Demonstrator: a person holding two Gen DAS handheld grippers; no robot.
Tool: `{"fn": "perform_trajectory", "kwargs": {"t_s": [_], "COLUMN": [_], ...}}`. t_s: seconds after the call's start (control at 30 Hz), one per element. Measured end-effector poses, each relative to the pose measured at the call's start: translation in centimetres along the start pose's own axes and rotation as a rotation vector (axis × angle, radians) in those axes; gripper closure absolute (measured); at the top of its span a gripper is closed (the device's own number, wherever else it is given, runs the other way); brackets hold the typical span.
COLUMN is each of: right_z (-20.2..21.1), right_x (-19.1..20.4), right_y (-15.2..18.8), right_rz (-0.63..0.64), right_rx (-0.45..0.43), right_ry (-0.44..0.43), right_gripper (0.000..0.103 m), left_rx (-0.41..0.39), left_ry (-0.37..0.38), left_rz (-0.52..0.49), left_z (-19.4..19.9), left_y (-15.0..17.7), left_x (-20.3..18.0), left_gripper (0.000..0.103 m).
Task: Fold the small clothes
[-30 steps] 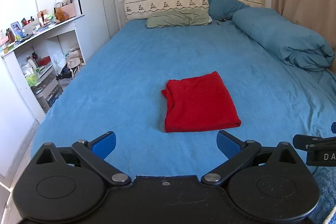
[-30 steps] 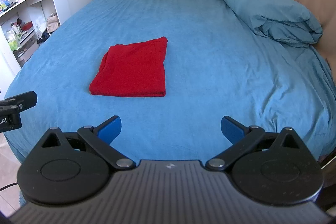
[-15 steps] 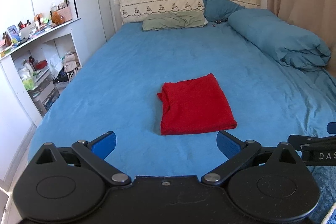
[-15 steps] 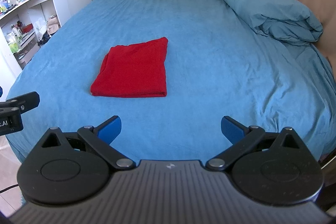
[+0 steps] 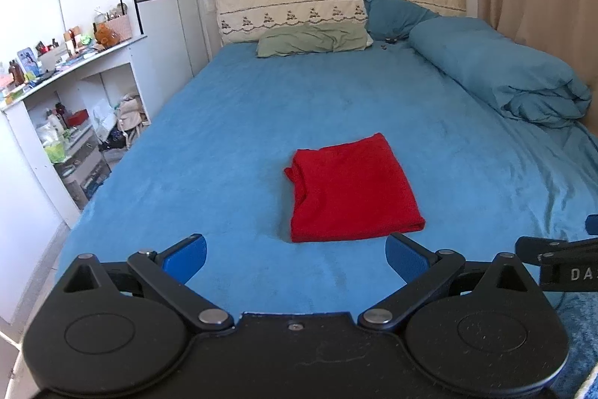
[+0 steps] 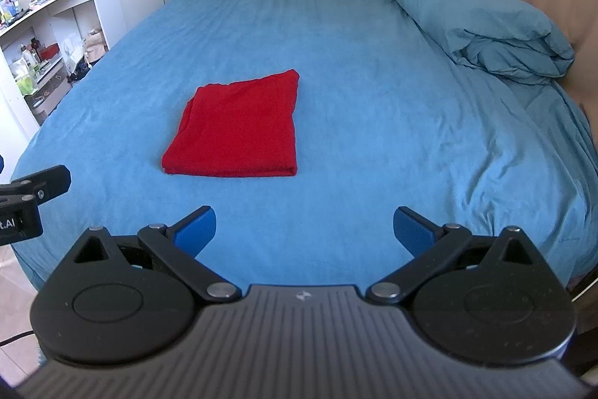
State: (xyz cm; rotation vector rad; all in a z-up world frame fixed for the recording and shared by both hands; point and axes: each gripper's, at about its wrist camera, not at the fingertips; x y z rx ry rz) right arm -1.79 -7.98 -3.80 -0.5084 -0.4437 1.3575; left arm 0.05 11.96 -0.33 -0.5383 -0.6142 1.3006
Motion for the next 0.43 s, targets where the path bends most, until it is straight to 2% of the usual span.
{"fn": "perform_trajectory", "kwargs": {"t_s": [0.07, 0.43], "right_z": [0.13, 0.6], "right_x": [0.25, 0.98], "right_y": [-0.04, -0.07], "right_rz": [-0.001, -0.006], "right_rx": [-0.003, -0.012], "right_ry": [0.002, 0.002], "right_gripper": [0.0, 0.0], "left_rx": [-0.003, -0.01], "left_ry": [-0.014, 0.012], "left_rz": [0.001, 0.028], "left_z": [0.05, 0.17], "left_y": [0.01, 0.04], "left_x": [-0.13, 0.44], "left_gripper": [0.0, 0.0]}}
Point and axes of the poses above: each gripper's, at about its wrist camera, not at the fingertips, and z roughly against the way its jaws point, x to its left, y to its underside, and after that the axes turned 9 degrees about x, right-handed
